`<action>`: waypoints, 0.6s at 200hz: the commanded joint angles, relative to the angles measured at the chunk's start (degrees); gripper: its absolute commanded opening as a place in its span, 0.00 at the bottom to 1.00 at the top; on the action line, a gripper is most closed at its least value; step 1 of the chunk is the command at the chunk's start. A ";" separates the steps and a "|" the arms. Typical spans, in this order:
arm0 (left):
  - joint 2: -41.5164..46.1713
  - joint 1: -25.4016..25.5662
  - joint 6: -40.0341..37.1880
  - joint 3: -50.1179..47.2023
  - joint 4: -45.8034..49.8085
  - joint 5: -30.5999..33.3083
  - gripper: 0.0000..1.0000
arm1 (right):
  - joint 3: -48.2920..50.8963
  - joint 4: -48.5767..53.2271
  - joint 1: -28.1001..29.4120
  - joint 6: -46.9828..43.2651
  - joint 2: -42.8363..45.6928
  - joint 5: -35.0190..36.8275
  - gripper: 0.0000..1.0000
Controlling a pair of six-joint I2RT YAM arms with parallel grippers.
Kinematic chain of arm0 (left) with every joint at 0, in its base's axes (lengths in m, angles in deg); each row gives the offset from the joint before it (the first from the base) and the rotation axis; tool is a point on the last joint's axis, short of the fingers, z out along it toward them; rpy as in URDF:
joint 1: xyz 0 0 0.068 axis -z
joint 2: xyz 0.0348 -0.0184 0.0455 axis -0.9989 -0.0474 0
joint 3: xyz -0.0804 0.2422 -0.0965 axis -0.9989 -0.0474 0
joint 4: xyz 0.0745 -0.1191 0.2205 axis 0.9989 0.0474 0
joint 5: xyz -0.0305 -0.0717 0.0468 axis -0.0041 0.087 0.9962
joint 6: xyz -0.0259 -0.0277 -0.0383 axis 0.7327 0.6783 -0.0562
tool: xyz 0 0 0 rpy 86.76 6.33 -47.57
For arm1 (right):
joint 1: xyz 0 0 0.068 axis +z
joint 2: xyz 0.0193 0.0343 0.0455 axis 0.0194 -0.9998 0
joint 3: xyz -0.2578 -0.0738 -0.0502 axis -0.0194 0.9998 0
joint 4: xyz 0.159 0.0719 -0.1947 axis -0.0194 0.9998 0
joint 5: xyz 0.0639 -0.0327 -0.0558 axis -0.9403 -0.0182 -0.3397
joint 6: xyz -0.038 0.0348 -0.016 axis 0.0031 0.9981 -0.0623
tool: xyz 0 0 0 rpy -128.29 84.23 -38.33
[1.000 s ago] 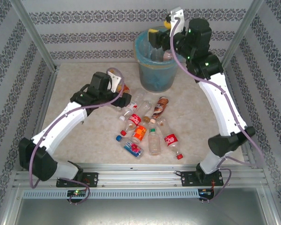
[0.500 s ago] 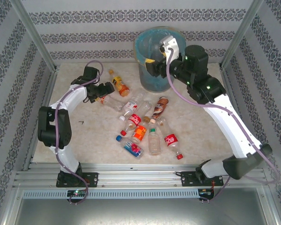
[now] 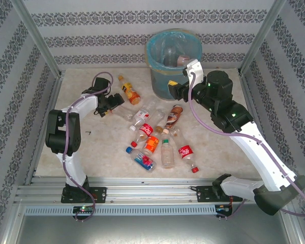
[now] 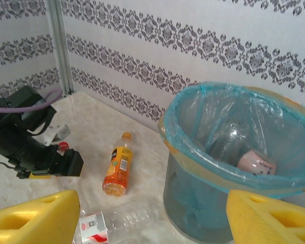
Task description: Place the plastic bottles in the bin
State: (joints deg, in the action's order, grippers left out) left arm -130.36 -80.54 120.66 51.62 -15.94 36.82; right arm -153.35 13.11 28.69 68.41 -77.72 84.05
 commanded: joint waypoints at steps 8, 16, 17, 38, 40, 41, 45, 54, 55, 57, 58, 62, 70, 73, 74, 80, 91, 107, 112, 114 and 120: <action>-3.35 0.45 -0.13 0.63 -1.25 0.76 0.90 | 0.35 -0.84 0.52 0.33 0.19 1.96 0.76; -4.47 0.55 -1.27 1.02 -1.87 -0.62 0.83 | 0.19 -0.70 0.56 0.41 0.05 1.73 0.76; -4.59 0.55 -1.36 1.12 -1.88 -0.76 0.82 | 0.17 -0.73 0.54 0.41 0.05 1.64 0.76; -7.68 1.56 -2.93 3.18 -0.22 -1.02 0.78 | 0.28 -0.64 0.52 0.12 -0.35 1.15 0.76; -7.92 1.66 -3.07 3.33 -0.05 -0.82 0.78 | 0.25 -0.49 0.52 0.10 -0.40 1.22 0.76; -8.03 1.81 -3.13 3.41 0.04 -0.72 0.78 | 0.24 -0.45 0.52 0.08 -0.44 1.16 0.76; -8.41 2.10 -3.40 3.68 0.33 -0.27 0.78 | 0.17 -0.26 0.52 0.07 -0.53 1.34 0.76; -8.96 2.77 -4.27 4.05 0.69 0.73 0.78 | -0.07 0.31 0.52 0.07 -0.73 1.49 0.76; -9.04 2.85 -4.39 4.08 0.71 0.89 0.77 | -0.09 0.34 0.52 0.07 -0.78 1.47 0.76; -9.14 2.99 -4.66 4.21 0.80 1.18 0.77 | -0.15 0.41 0.52 0.07 -0.90 1.48 0.76; -9.17 3.05 -4.77 4.21 0.86 1.29 0.77 | -0.18 0.48 0.48 0.07 -0.91 1.46 0.76; -9.33 3.30 -5.05 4.47 1.18 1.74 0.77 | -0.20 0.61 0.52 0.07 -0.92 1.46 0.76; -9.55 3.54 -5.63 4.70 1.61 2.55 0.75 | -0.20 0.80 0.52 0.07 -1.02 1.46 0.76; -9.51 3.63 -5.78 4.68 1.64 2.70 0.74 | -0.20 0.81 0.60 0.12 -1.05 1.45 0.76; -9.53 3.63 -5.81 4.70 1.63 2.75 0.74 | -0.20 0.81 0.60 0.09 -0.98 1.45 0.76; -9.40 3.67 -5.91 4.60 1.58 2.88 0.72 | -0.12 0.91 0.61 0.23 -1.03 1.50 0.76; -8.91 3.64 -6.62 4.25 1.45 3.41 0.67 | 0.05 0.86 0.62 0.32 -0.92 1.56 0.76; -7.70 3.62 -7.95 3.94 1.32 4.23 0.61 | 0.23 0.64 0.70 0.41 -1.00 1.80 0.76; -7.20 3.61 -8.37 3.93 1.36 4.55 0.59 | 0.23 0.55 0.70 0.45 -1.05 1.81 0.76; -7.01 3.60 -8.51 3.87 1.42 4.71 0.59 | 0.21 0.49 0.70 0.47 -1.06 1.80 0.76; -6.28 3.59 -9.00 3.78 1.45 5.04 0.58 | 0.23 0.38 0.74 0.54 -1.14 1.96 0.76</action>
State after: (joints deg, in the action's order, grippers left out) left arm -138.14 -77.48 115.15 55.62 -15.63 39.84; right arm -153.09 13.65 28.69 68.41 -78.64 84.49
